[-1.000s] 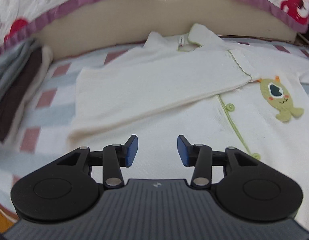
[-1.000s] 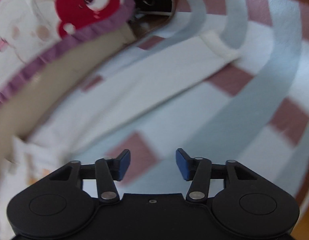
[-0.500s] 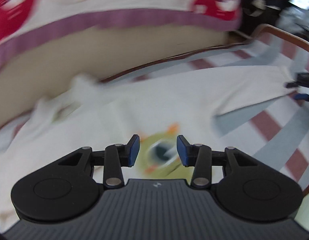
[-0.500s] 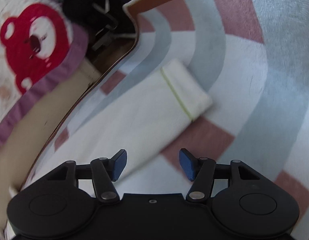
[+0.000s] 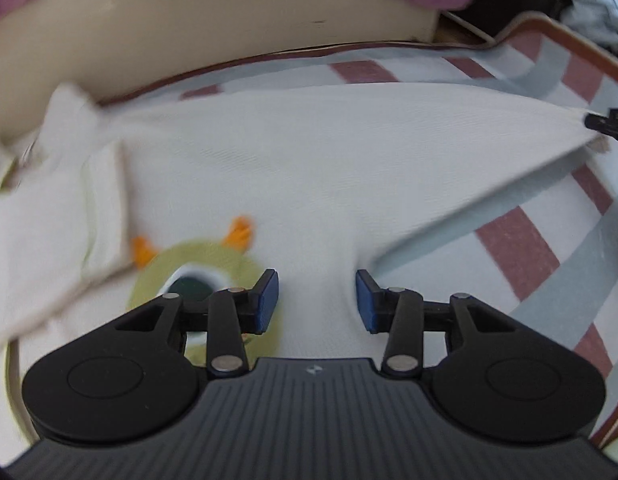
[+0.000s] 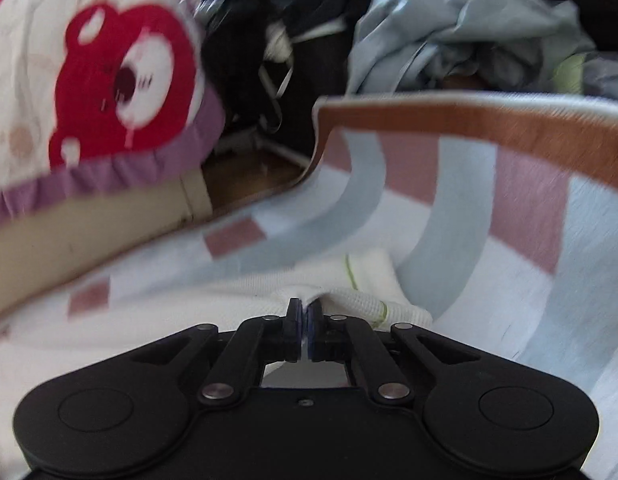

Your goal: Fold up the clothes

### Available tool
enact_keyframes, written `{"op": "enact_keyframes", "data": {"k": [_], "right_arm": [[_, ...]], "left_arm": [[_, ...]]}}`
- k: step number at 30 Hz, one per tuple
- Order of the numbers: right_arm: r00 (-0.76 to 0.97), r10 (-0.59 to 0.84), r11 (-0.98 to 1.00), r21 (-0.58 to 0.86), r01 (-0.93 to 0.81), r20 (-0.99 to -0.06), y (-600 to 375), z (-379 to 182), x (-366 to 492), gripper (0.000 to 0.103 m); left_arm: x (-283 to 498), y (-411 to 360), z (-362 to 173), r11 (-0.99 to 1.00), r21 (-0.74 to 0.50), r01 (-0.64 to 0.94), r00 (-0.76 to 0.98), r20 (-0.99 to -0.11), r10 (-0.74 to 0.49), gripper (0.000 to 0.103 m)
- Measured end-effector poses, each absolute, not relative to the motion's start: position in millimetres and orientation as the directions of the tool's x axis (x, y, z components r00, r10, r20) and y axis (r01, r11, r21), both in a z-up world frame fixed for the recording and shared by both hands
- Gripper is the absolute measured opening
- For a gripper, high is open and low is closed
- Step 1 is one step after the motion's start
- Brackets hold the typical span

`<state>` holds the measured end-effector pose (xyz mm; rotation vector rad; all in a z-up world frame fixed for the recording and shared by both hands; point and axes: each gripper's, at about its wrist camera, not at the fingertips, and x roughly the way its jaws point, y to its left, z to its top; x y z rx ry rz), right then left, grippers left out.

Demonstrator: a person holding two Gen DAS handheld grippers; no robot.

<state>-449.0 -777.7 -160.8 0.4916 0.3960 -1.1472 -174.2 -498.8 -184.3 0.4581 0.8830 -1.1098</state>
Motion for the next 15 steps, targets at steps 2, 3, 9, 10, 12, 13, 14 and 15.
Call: {"op": "enact_keyframes", "data": {"k": [2,3,9,10,12,13,14,15], "right_arm": [[0.335,-0.773,0.348,0.082,0.934,-0.539,-780.2,-160.3,-436.8,0.002],[0.320,-0.780,0.360,0.032,0.932,-0.538,-780.1,-160.4,-428.4,0.002],[0.545,-0.692,0.541,0.160,0.826,-0.474,-743.5,-119.9,-372.0,0.003],[0.609,-0.648,0.588,0.208,0.782,-0.457,-734.1,-111.7,-360.4,0.003],[0.718,-0.566,0.703,0.219,0.677,-0.406,-699.9,-93.5,-325.7,0.003],[0.772,-0.515,0.754,0.231,0.615,-0.373,-681.2,-85.0,-308.0,0.003],[0.821,-0.459,0.801,0.243,0.548,-0.338,-662.3,-76.6,-290.4,0.003],[0.868,-0.394,0.842,0.259,0.473,-0.302,-642.5,-69.4,-273.8,0.003]], "left_arm": [[-160.0,-480.8,-181.8,0.406,-0.161,0.899,0.131,-0.787,-0.603,0.044],[-153.6,-475.0,-179.6,0.411,-0.180,0.894,0.123,-0.782,-0.611,0.045],[-118.7,-444.7,-145.4,0.434,-0.190,0.881,0.163,-0.739,-0.654,0.044],[-110.0,-439.3,-139.6,0.450,-0.210,0.868,0.167,-0.729,-0.664,0.044],[-90.0,-427.6,-128.8,0.491,-0.255,0.833,0.182,-0.712,-0.678,0.044],[-78.9,-420.7,-124.3,0.518,-0.275,0.810,0.198,-0.703,-0.683,0.044],[-67.3,-414.0,-121.3,0.550,-0.289,0.784,0.221,-0.697,-0.682,0.044],[-54.7,-407.1,-118.8,0.585,-0.299,0.754,0.246,-0.697,-0.674,0.045]]}}
